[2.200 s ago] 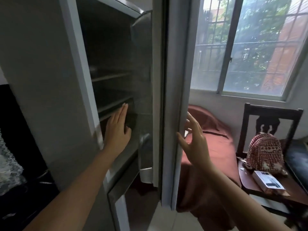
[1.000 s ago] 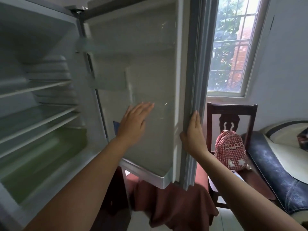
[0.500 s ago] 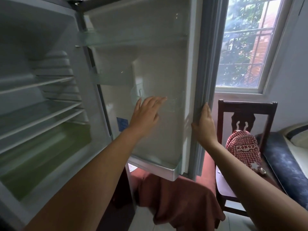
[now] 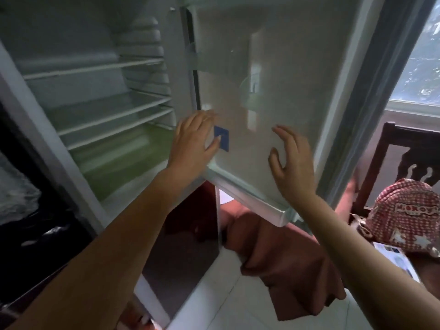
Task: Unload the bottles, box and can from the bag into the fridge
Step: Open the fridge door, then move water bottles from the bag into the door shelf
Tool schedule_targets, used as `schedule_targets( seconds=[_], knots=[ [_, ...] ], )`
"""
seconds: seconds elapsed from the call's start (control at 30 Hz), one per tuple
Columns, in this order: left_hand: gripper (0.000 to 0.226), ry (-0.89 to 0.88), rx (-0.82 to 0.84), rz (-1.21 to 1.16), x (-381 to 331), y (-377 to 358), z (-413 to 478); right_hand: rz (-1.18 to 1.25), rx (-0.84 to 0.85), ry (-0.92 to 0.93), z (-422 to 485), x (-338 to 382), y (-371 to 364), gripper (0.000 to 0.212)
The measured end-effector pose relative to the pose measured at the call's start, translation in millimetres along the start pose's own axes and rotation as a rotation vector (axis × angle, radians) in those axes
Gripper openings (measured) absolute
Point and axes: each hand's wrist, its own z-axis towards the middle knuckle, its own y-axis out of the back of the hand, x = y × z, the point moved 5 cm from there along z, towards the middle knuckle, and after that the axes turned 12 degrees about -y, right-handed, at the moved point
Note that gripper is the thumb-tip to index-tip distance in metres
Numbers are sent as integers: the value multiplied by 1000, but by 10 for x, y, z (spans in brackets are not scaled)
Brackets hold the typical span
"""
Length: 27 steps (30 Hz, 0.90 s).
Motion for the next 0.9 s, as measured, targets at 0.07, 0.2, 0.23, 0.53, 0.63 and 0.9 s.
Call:
schedule_targets(
  seconds=[0.07, 0.2, 0.23, 0.53, 0.63, 0.9],
  knots=[
    [45, 79, -5, 78, 203, 209, -282, 58, 97, 40, -66, 213, -247, 39],
    [44, 166, 30, 232, 597, 634, -948, 125, 273, 84, -285, 540, -760, 34],
    [44, 184, 46, 267, 685, 736, -1137, 129, 317, 90, -360, 609, -885, 35],
    [36, 448, 160, 381, 1029, 1555, -2699, 122, 646, 176, -1134, 1343, -1597, 35],
    [38, 531, 215, 356, 1092, 1660, -3094, 123, 741, 188, -1421, 1514, -1716, 41],
    [39, 591, 241, 277, 1142, 1631, -3547, 112, 812, 176, -1933, 1731, -1821, 40]
  ],
)
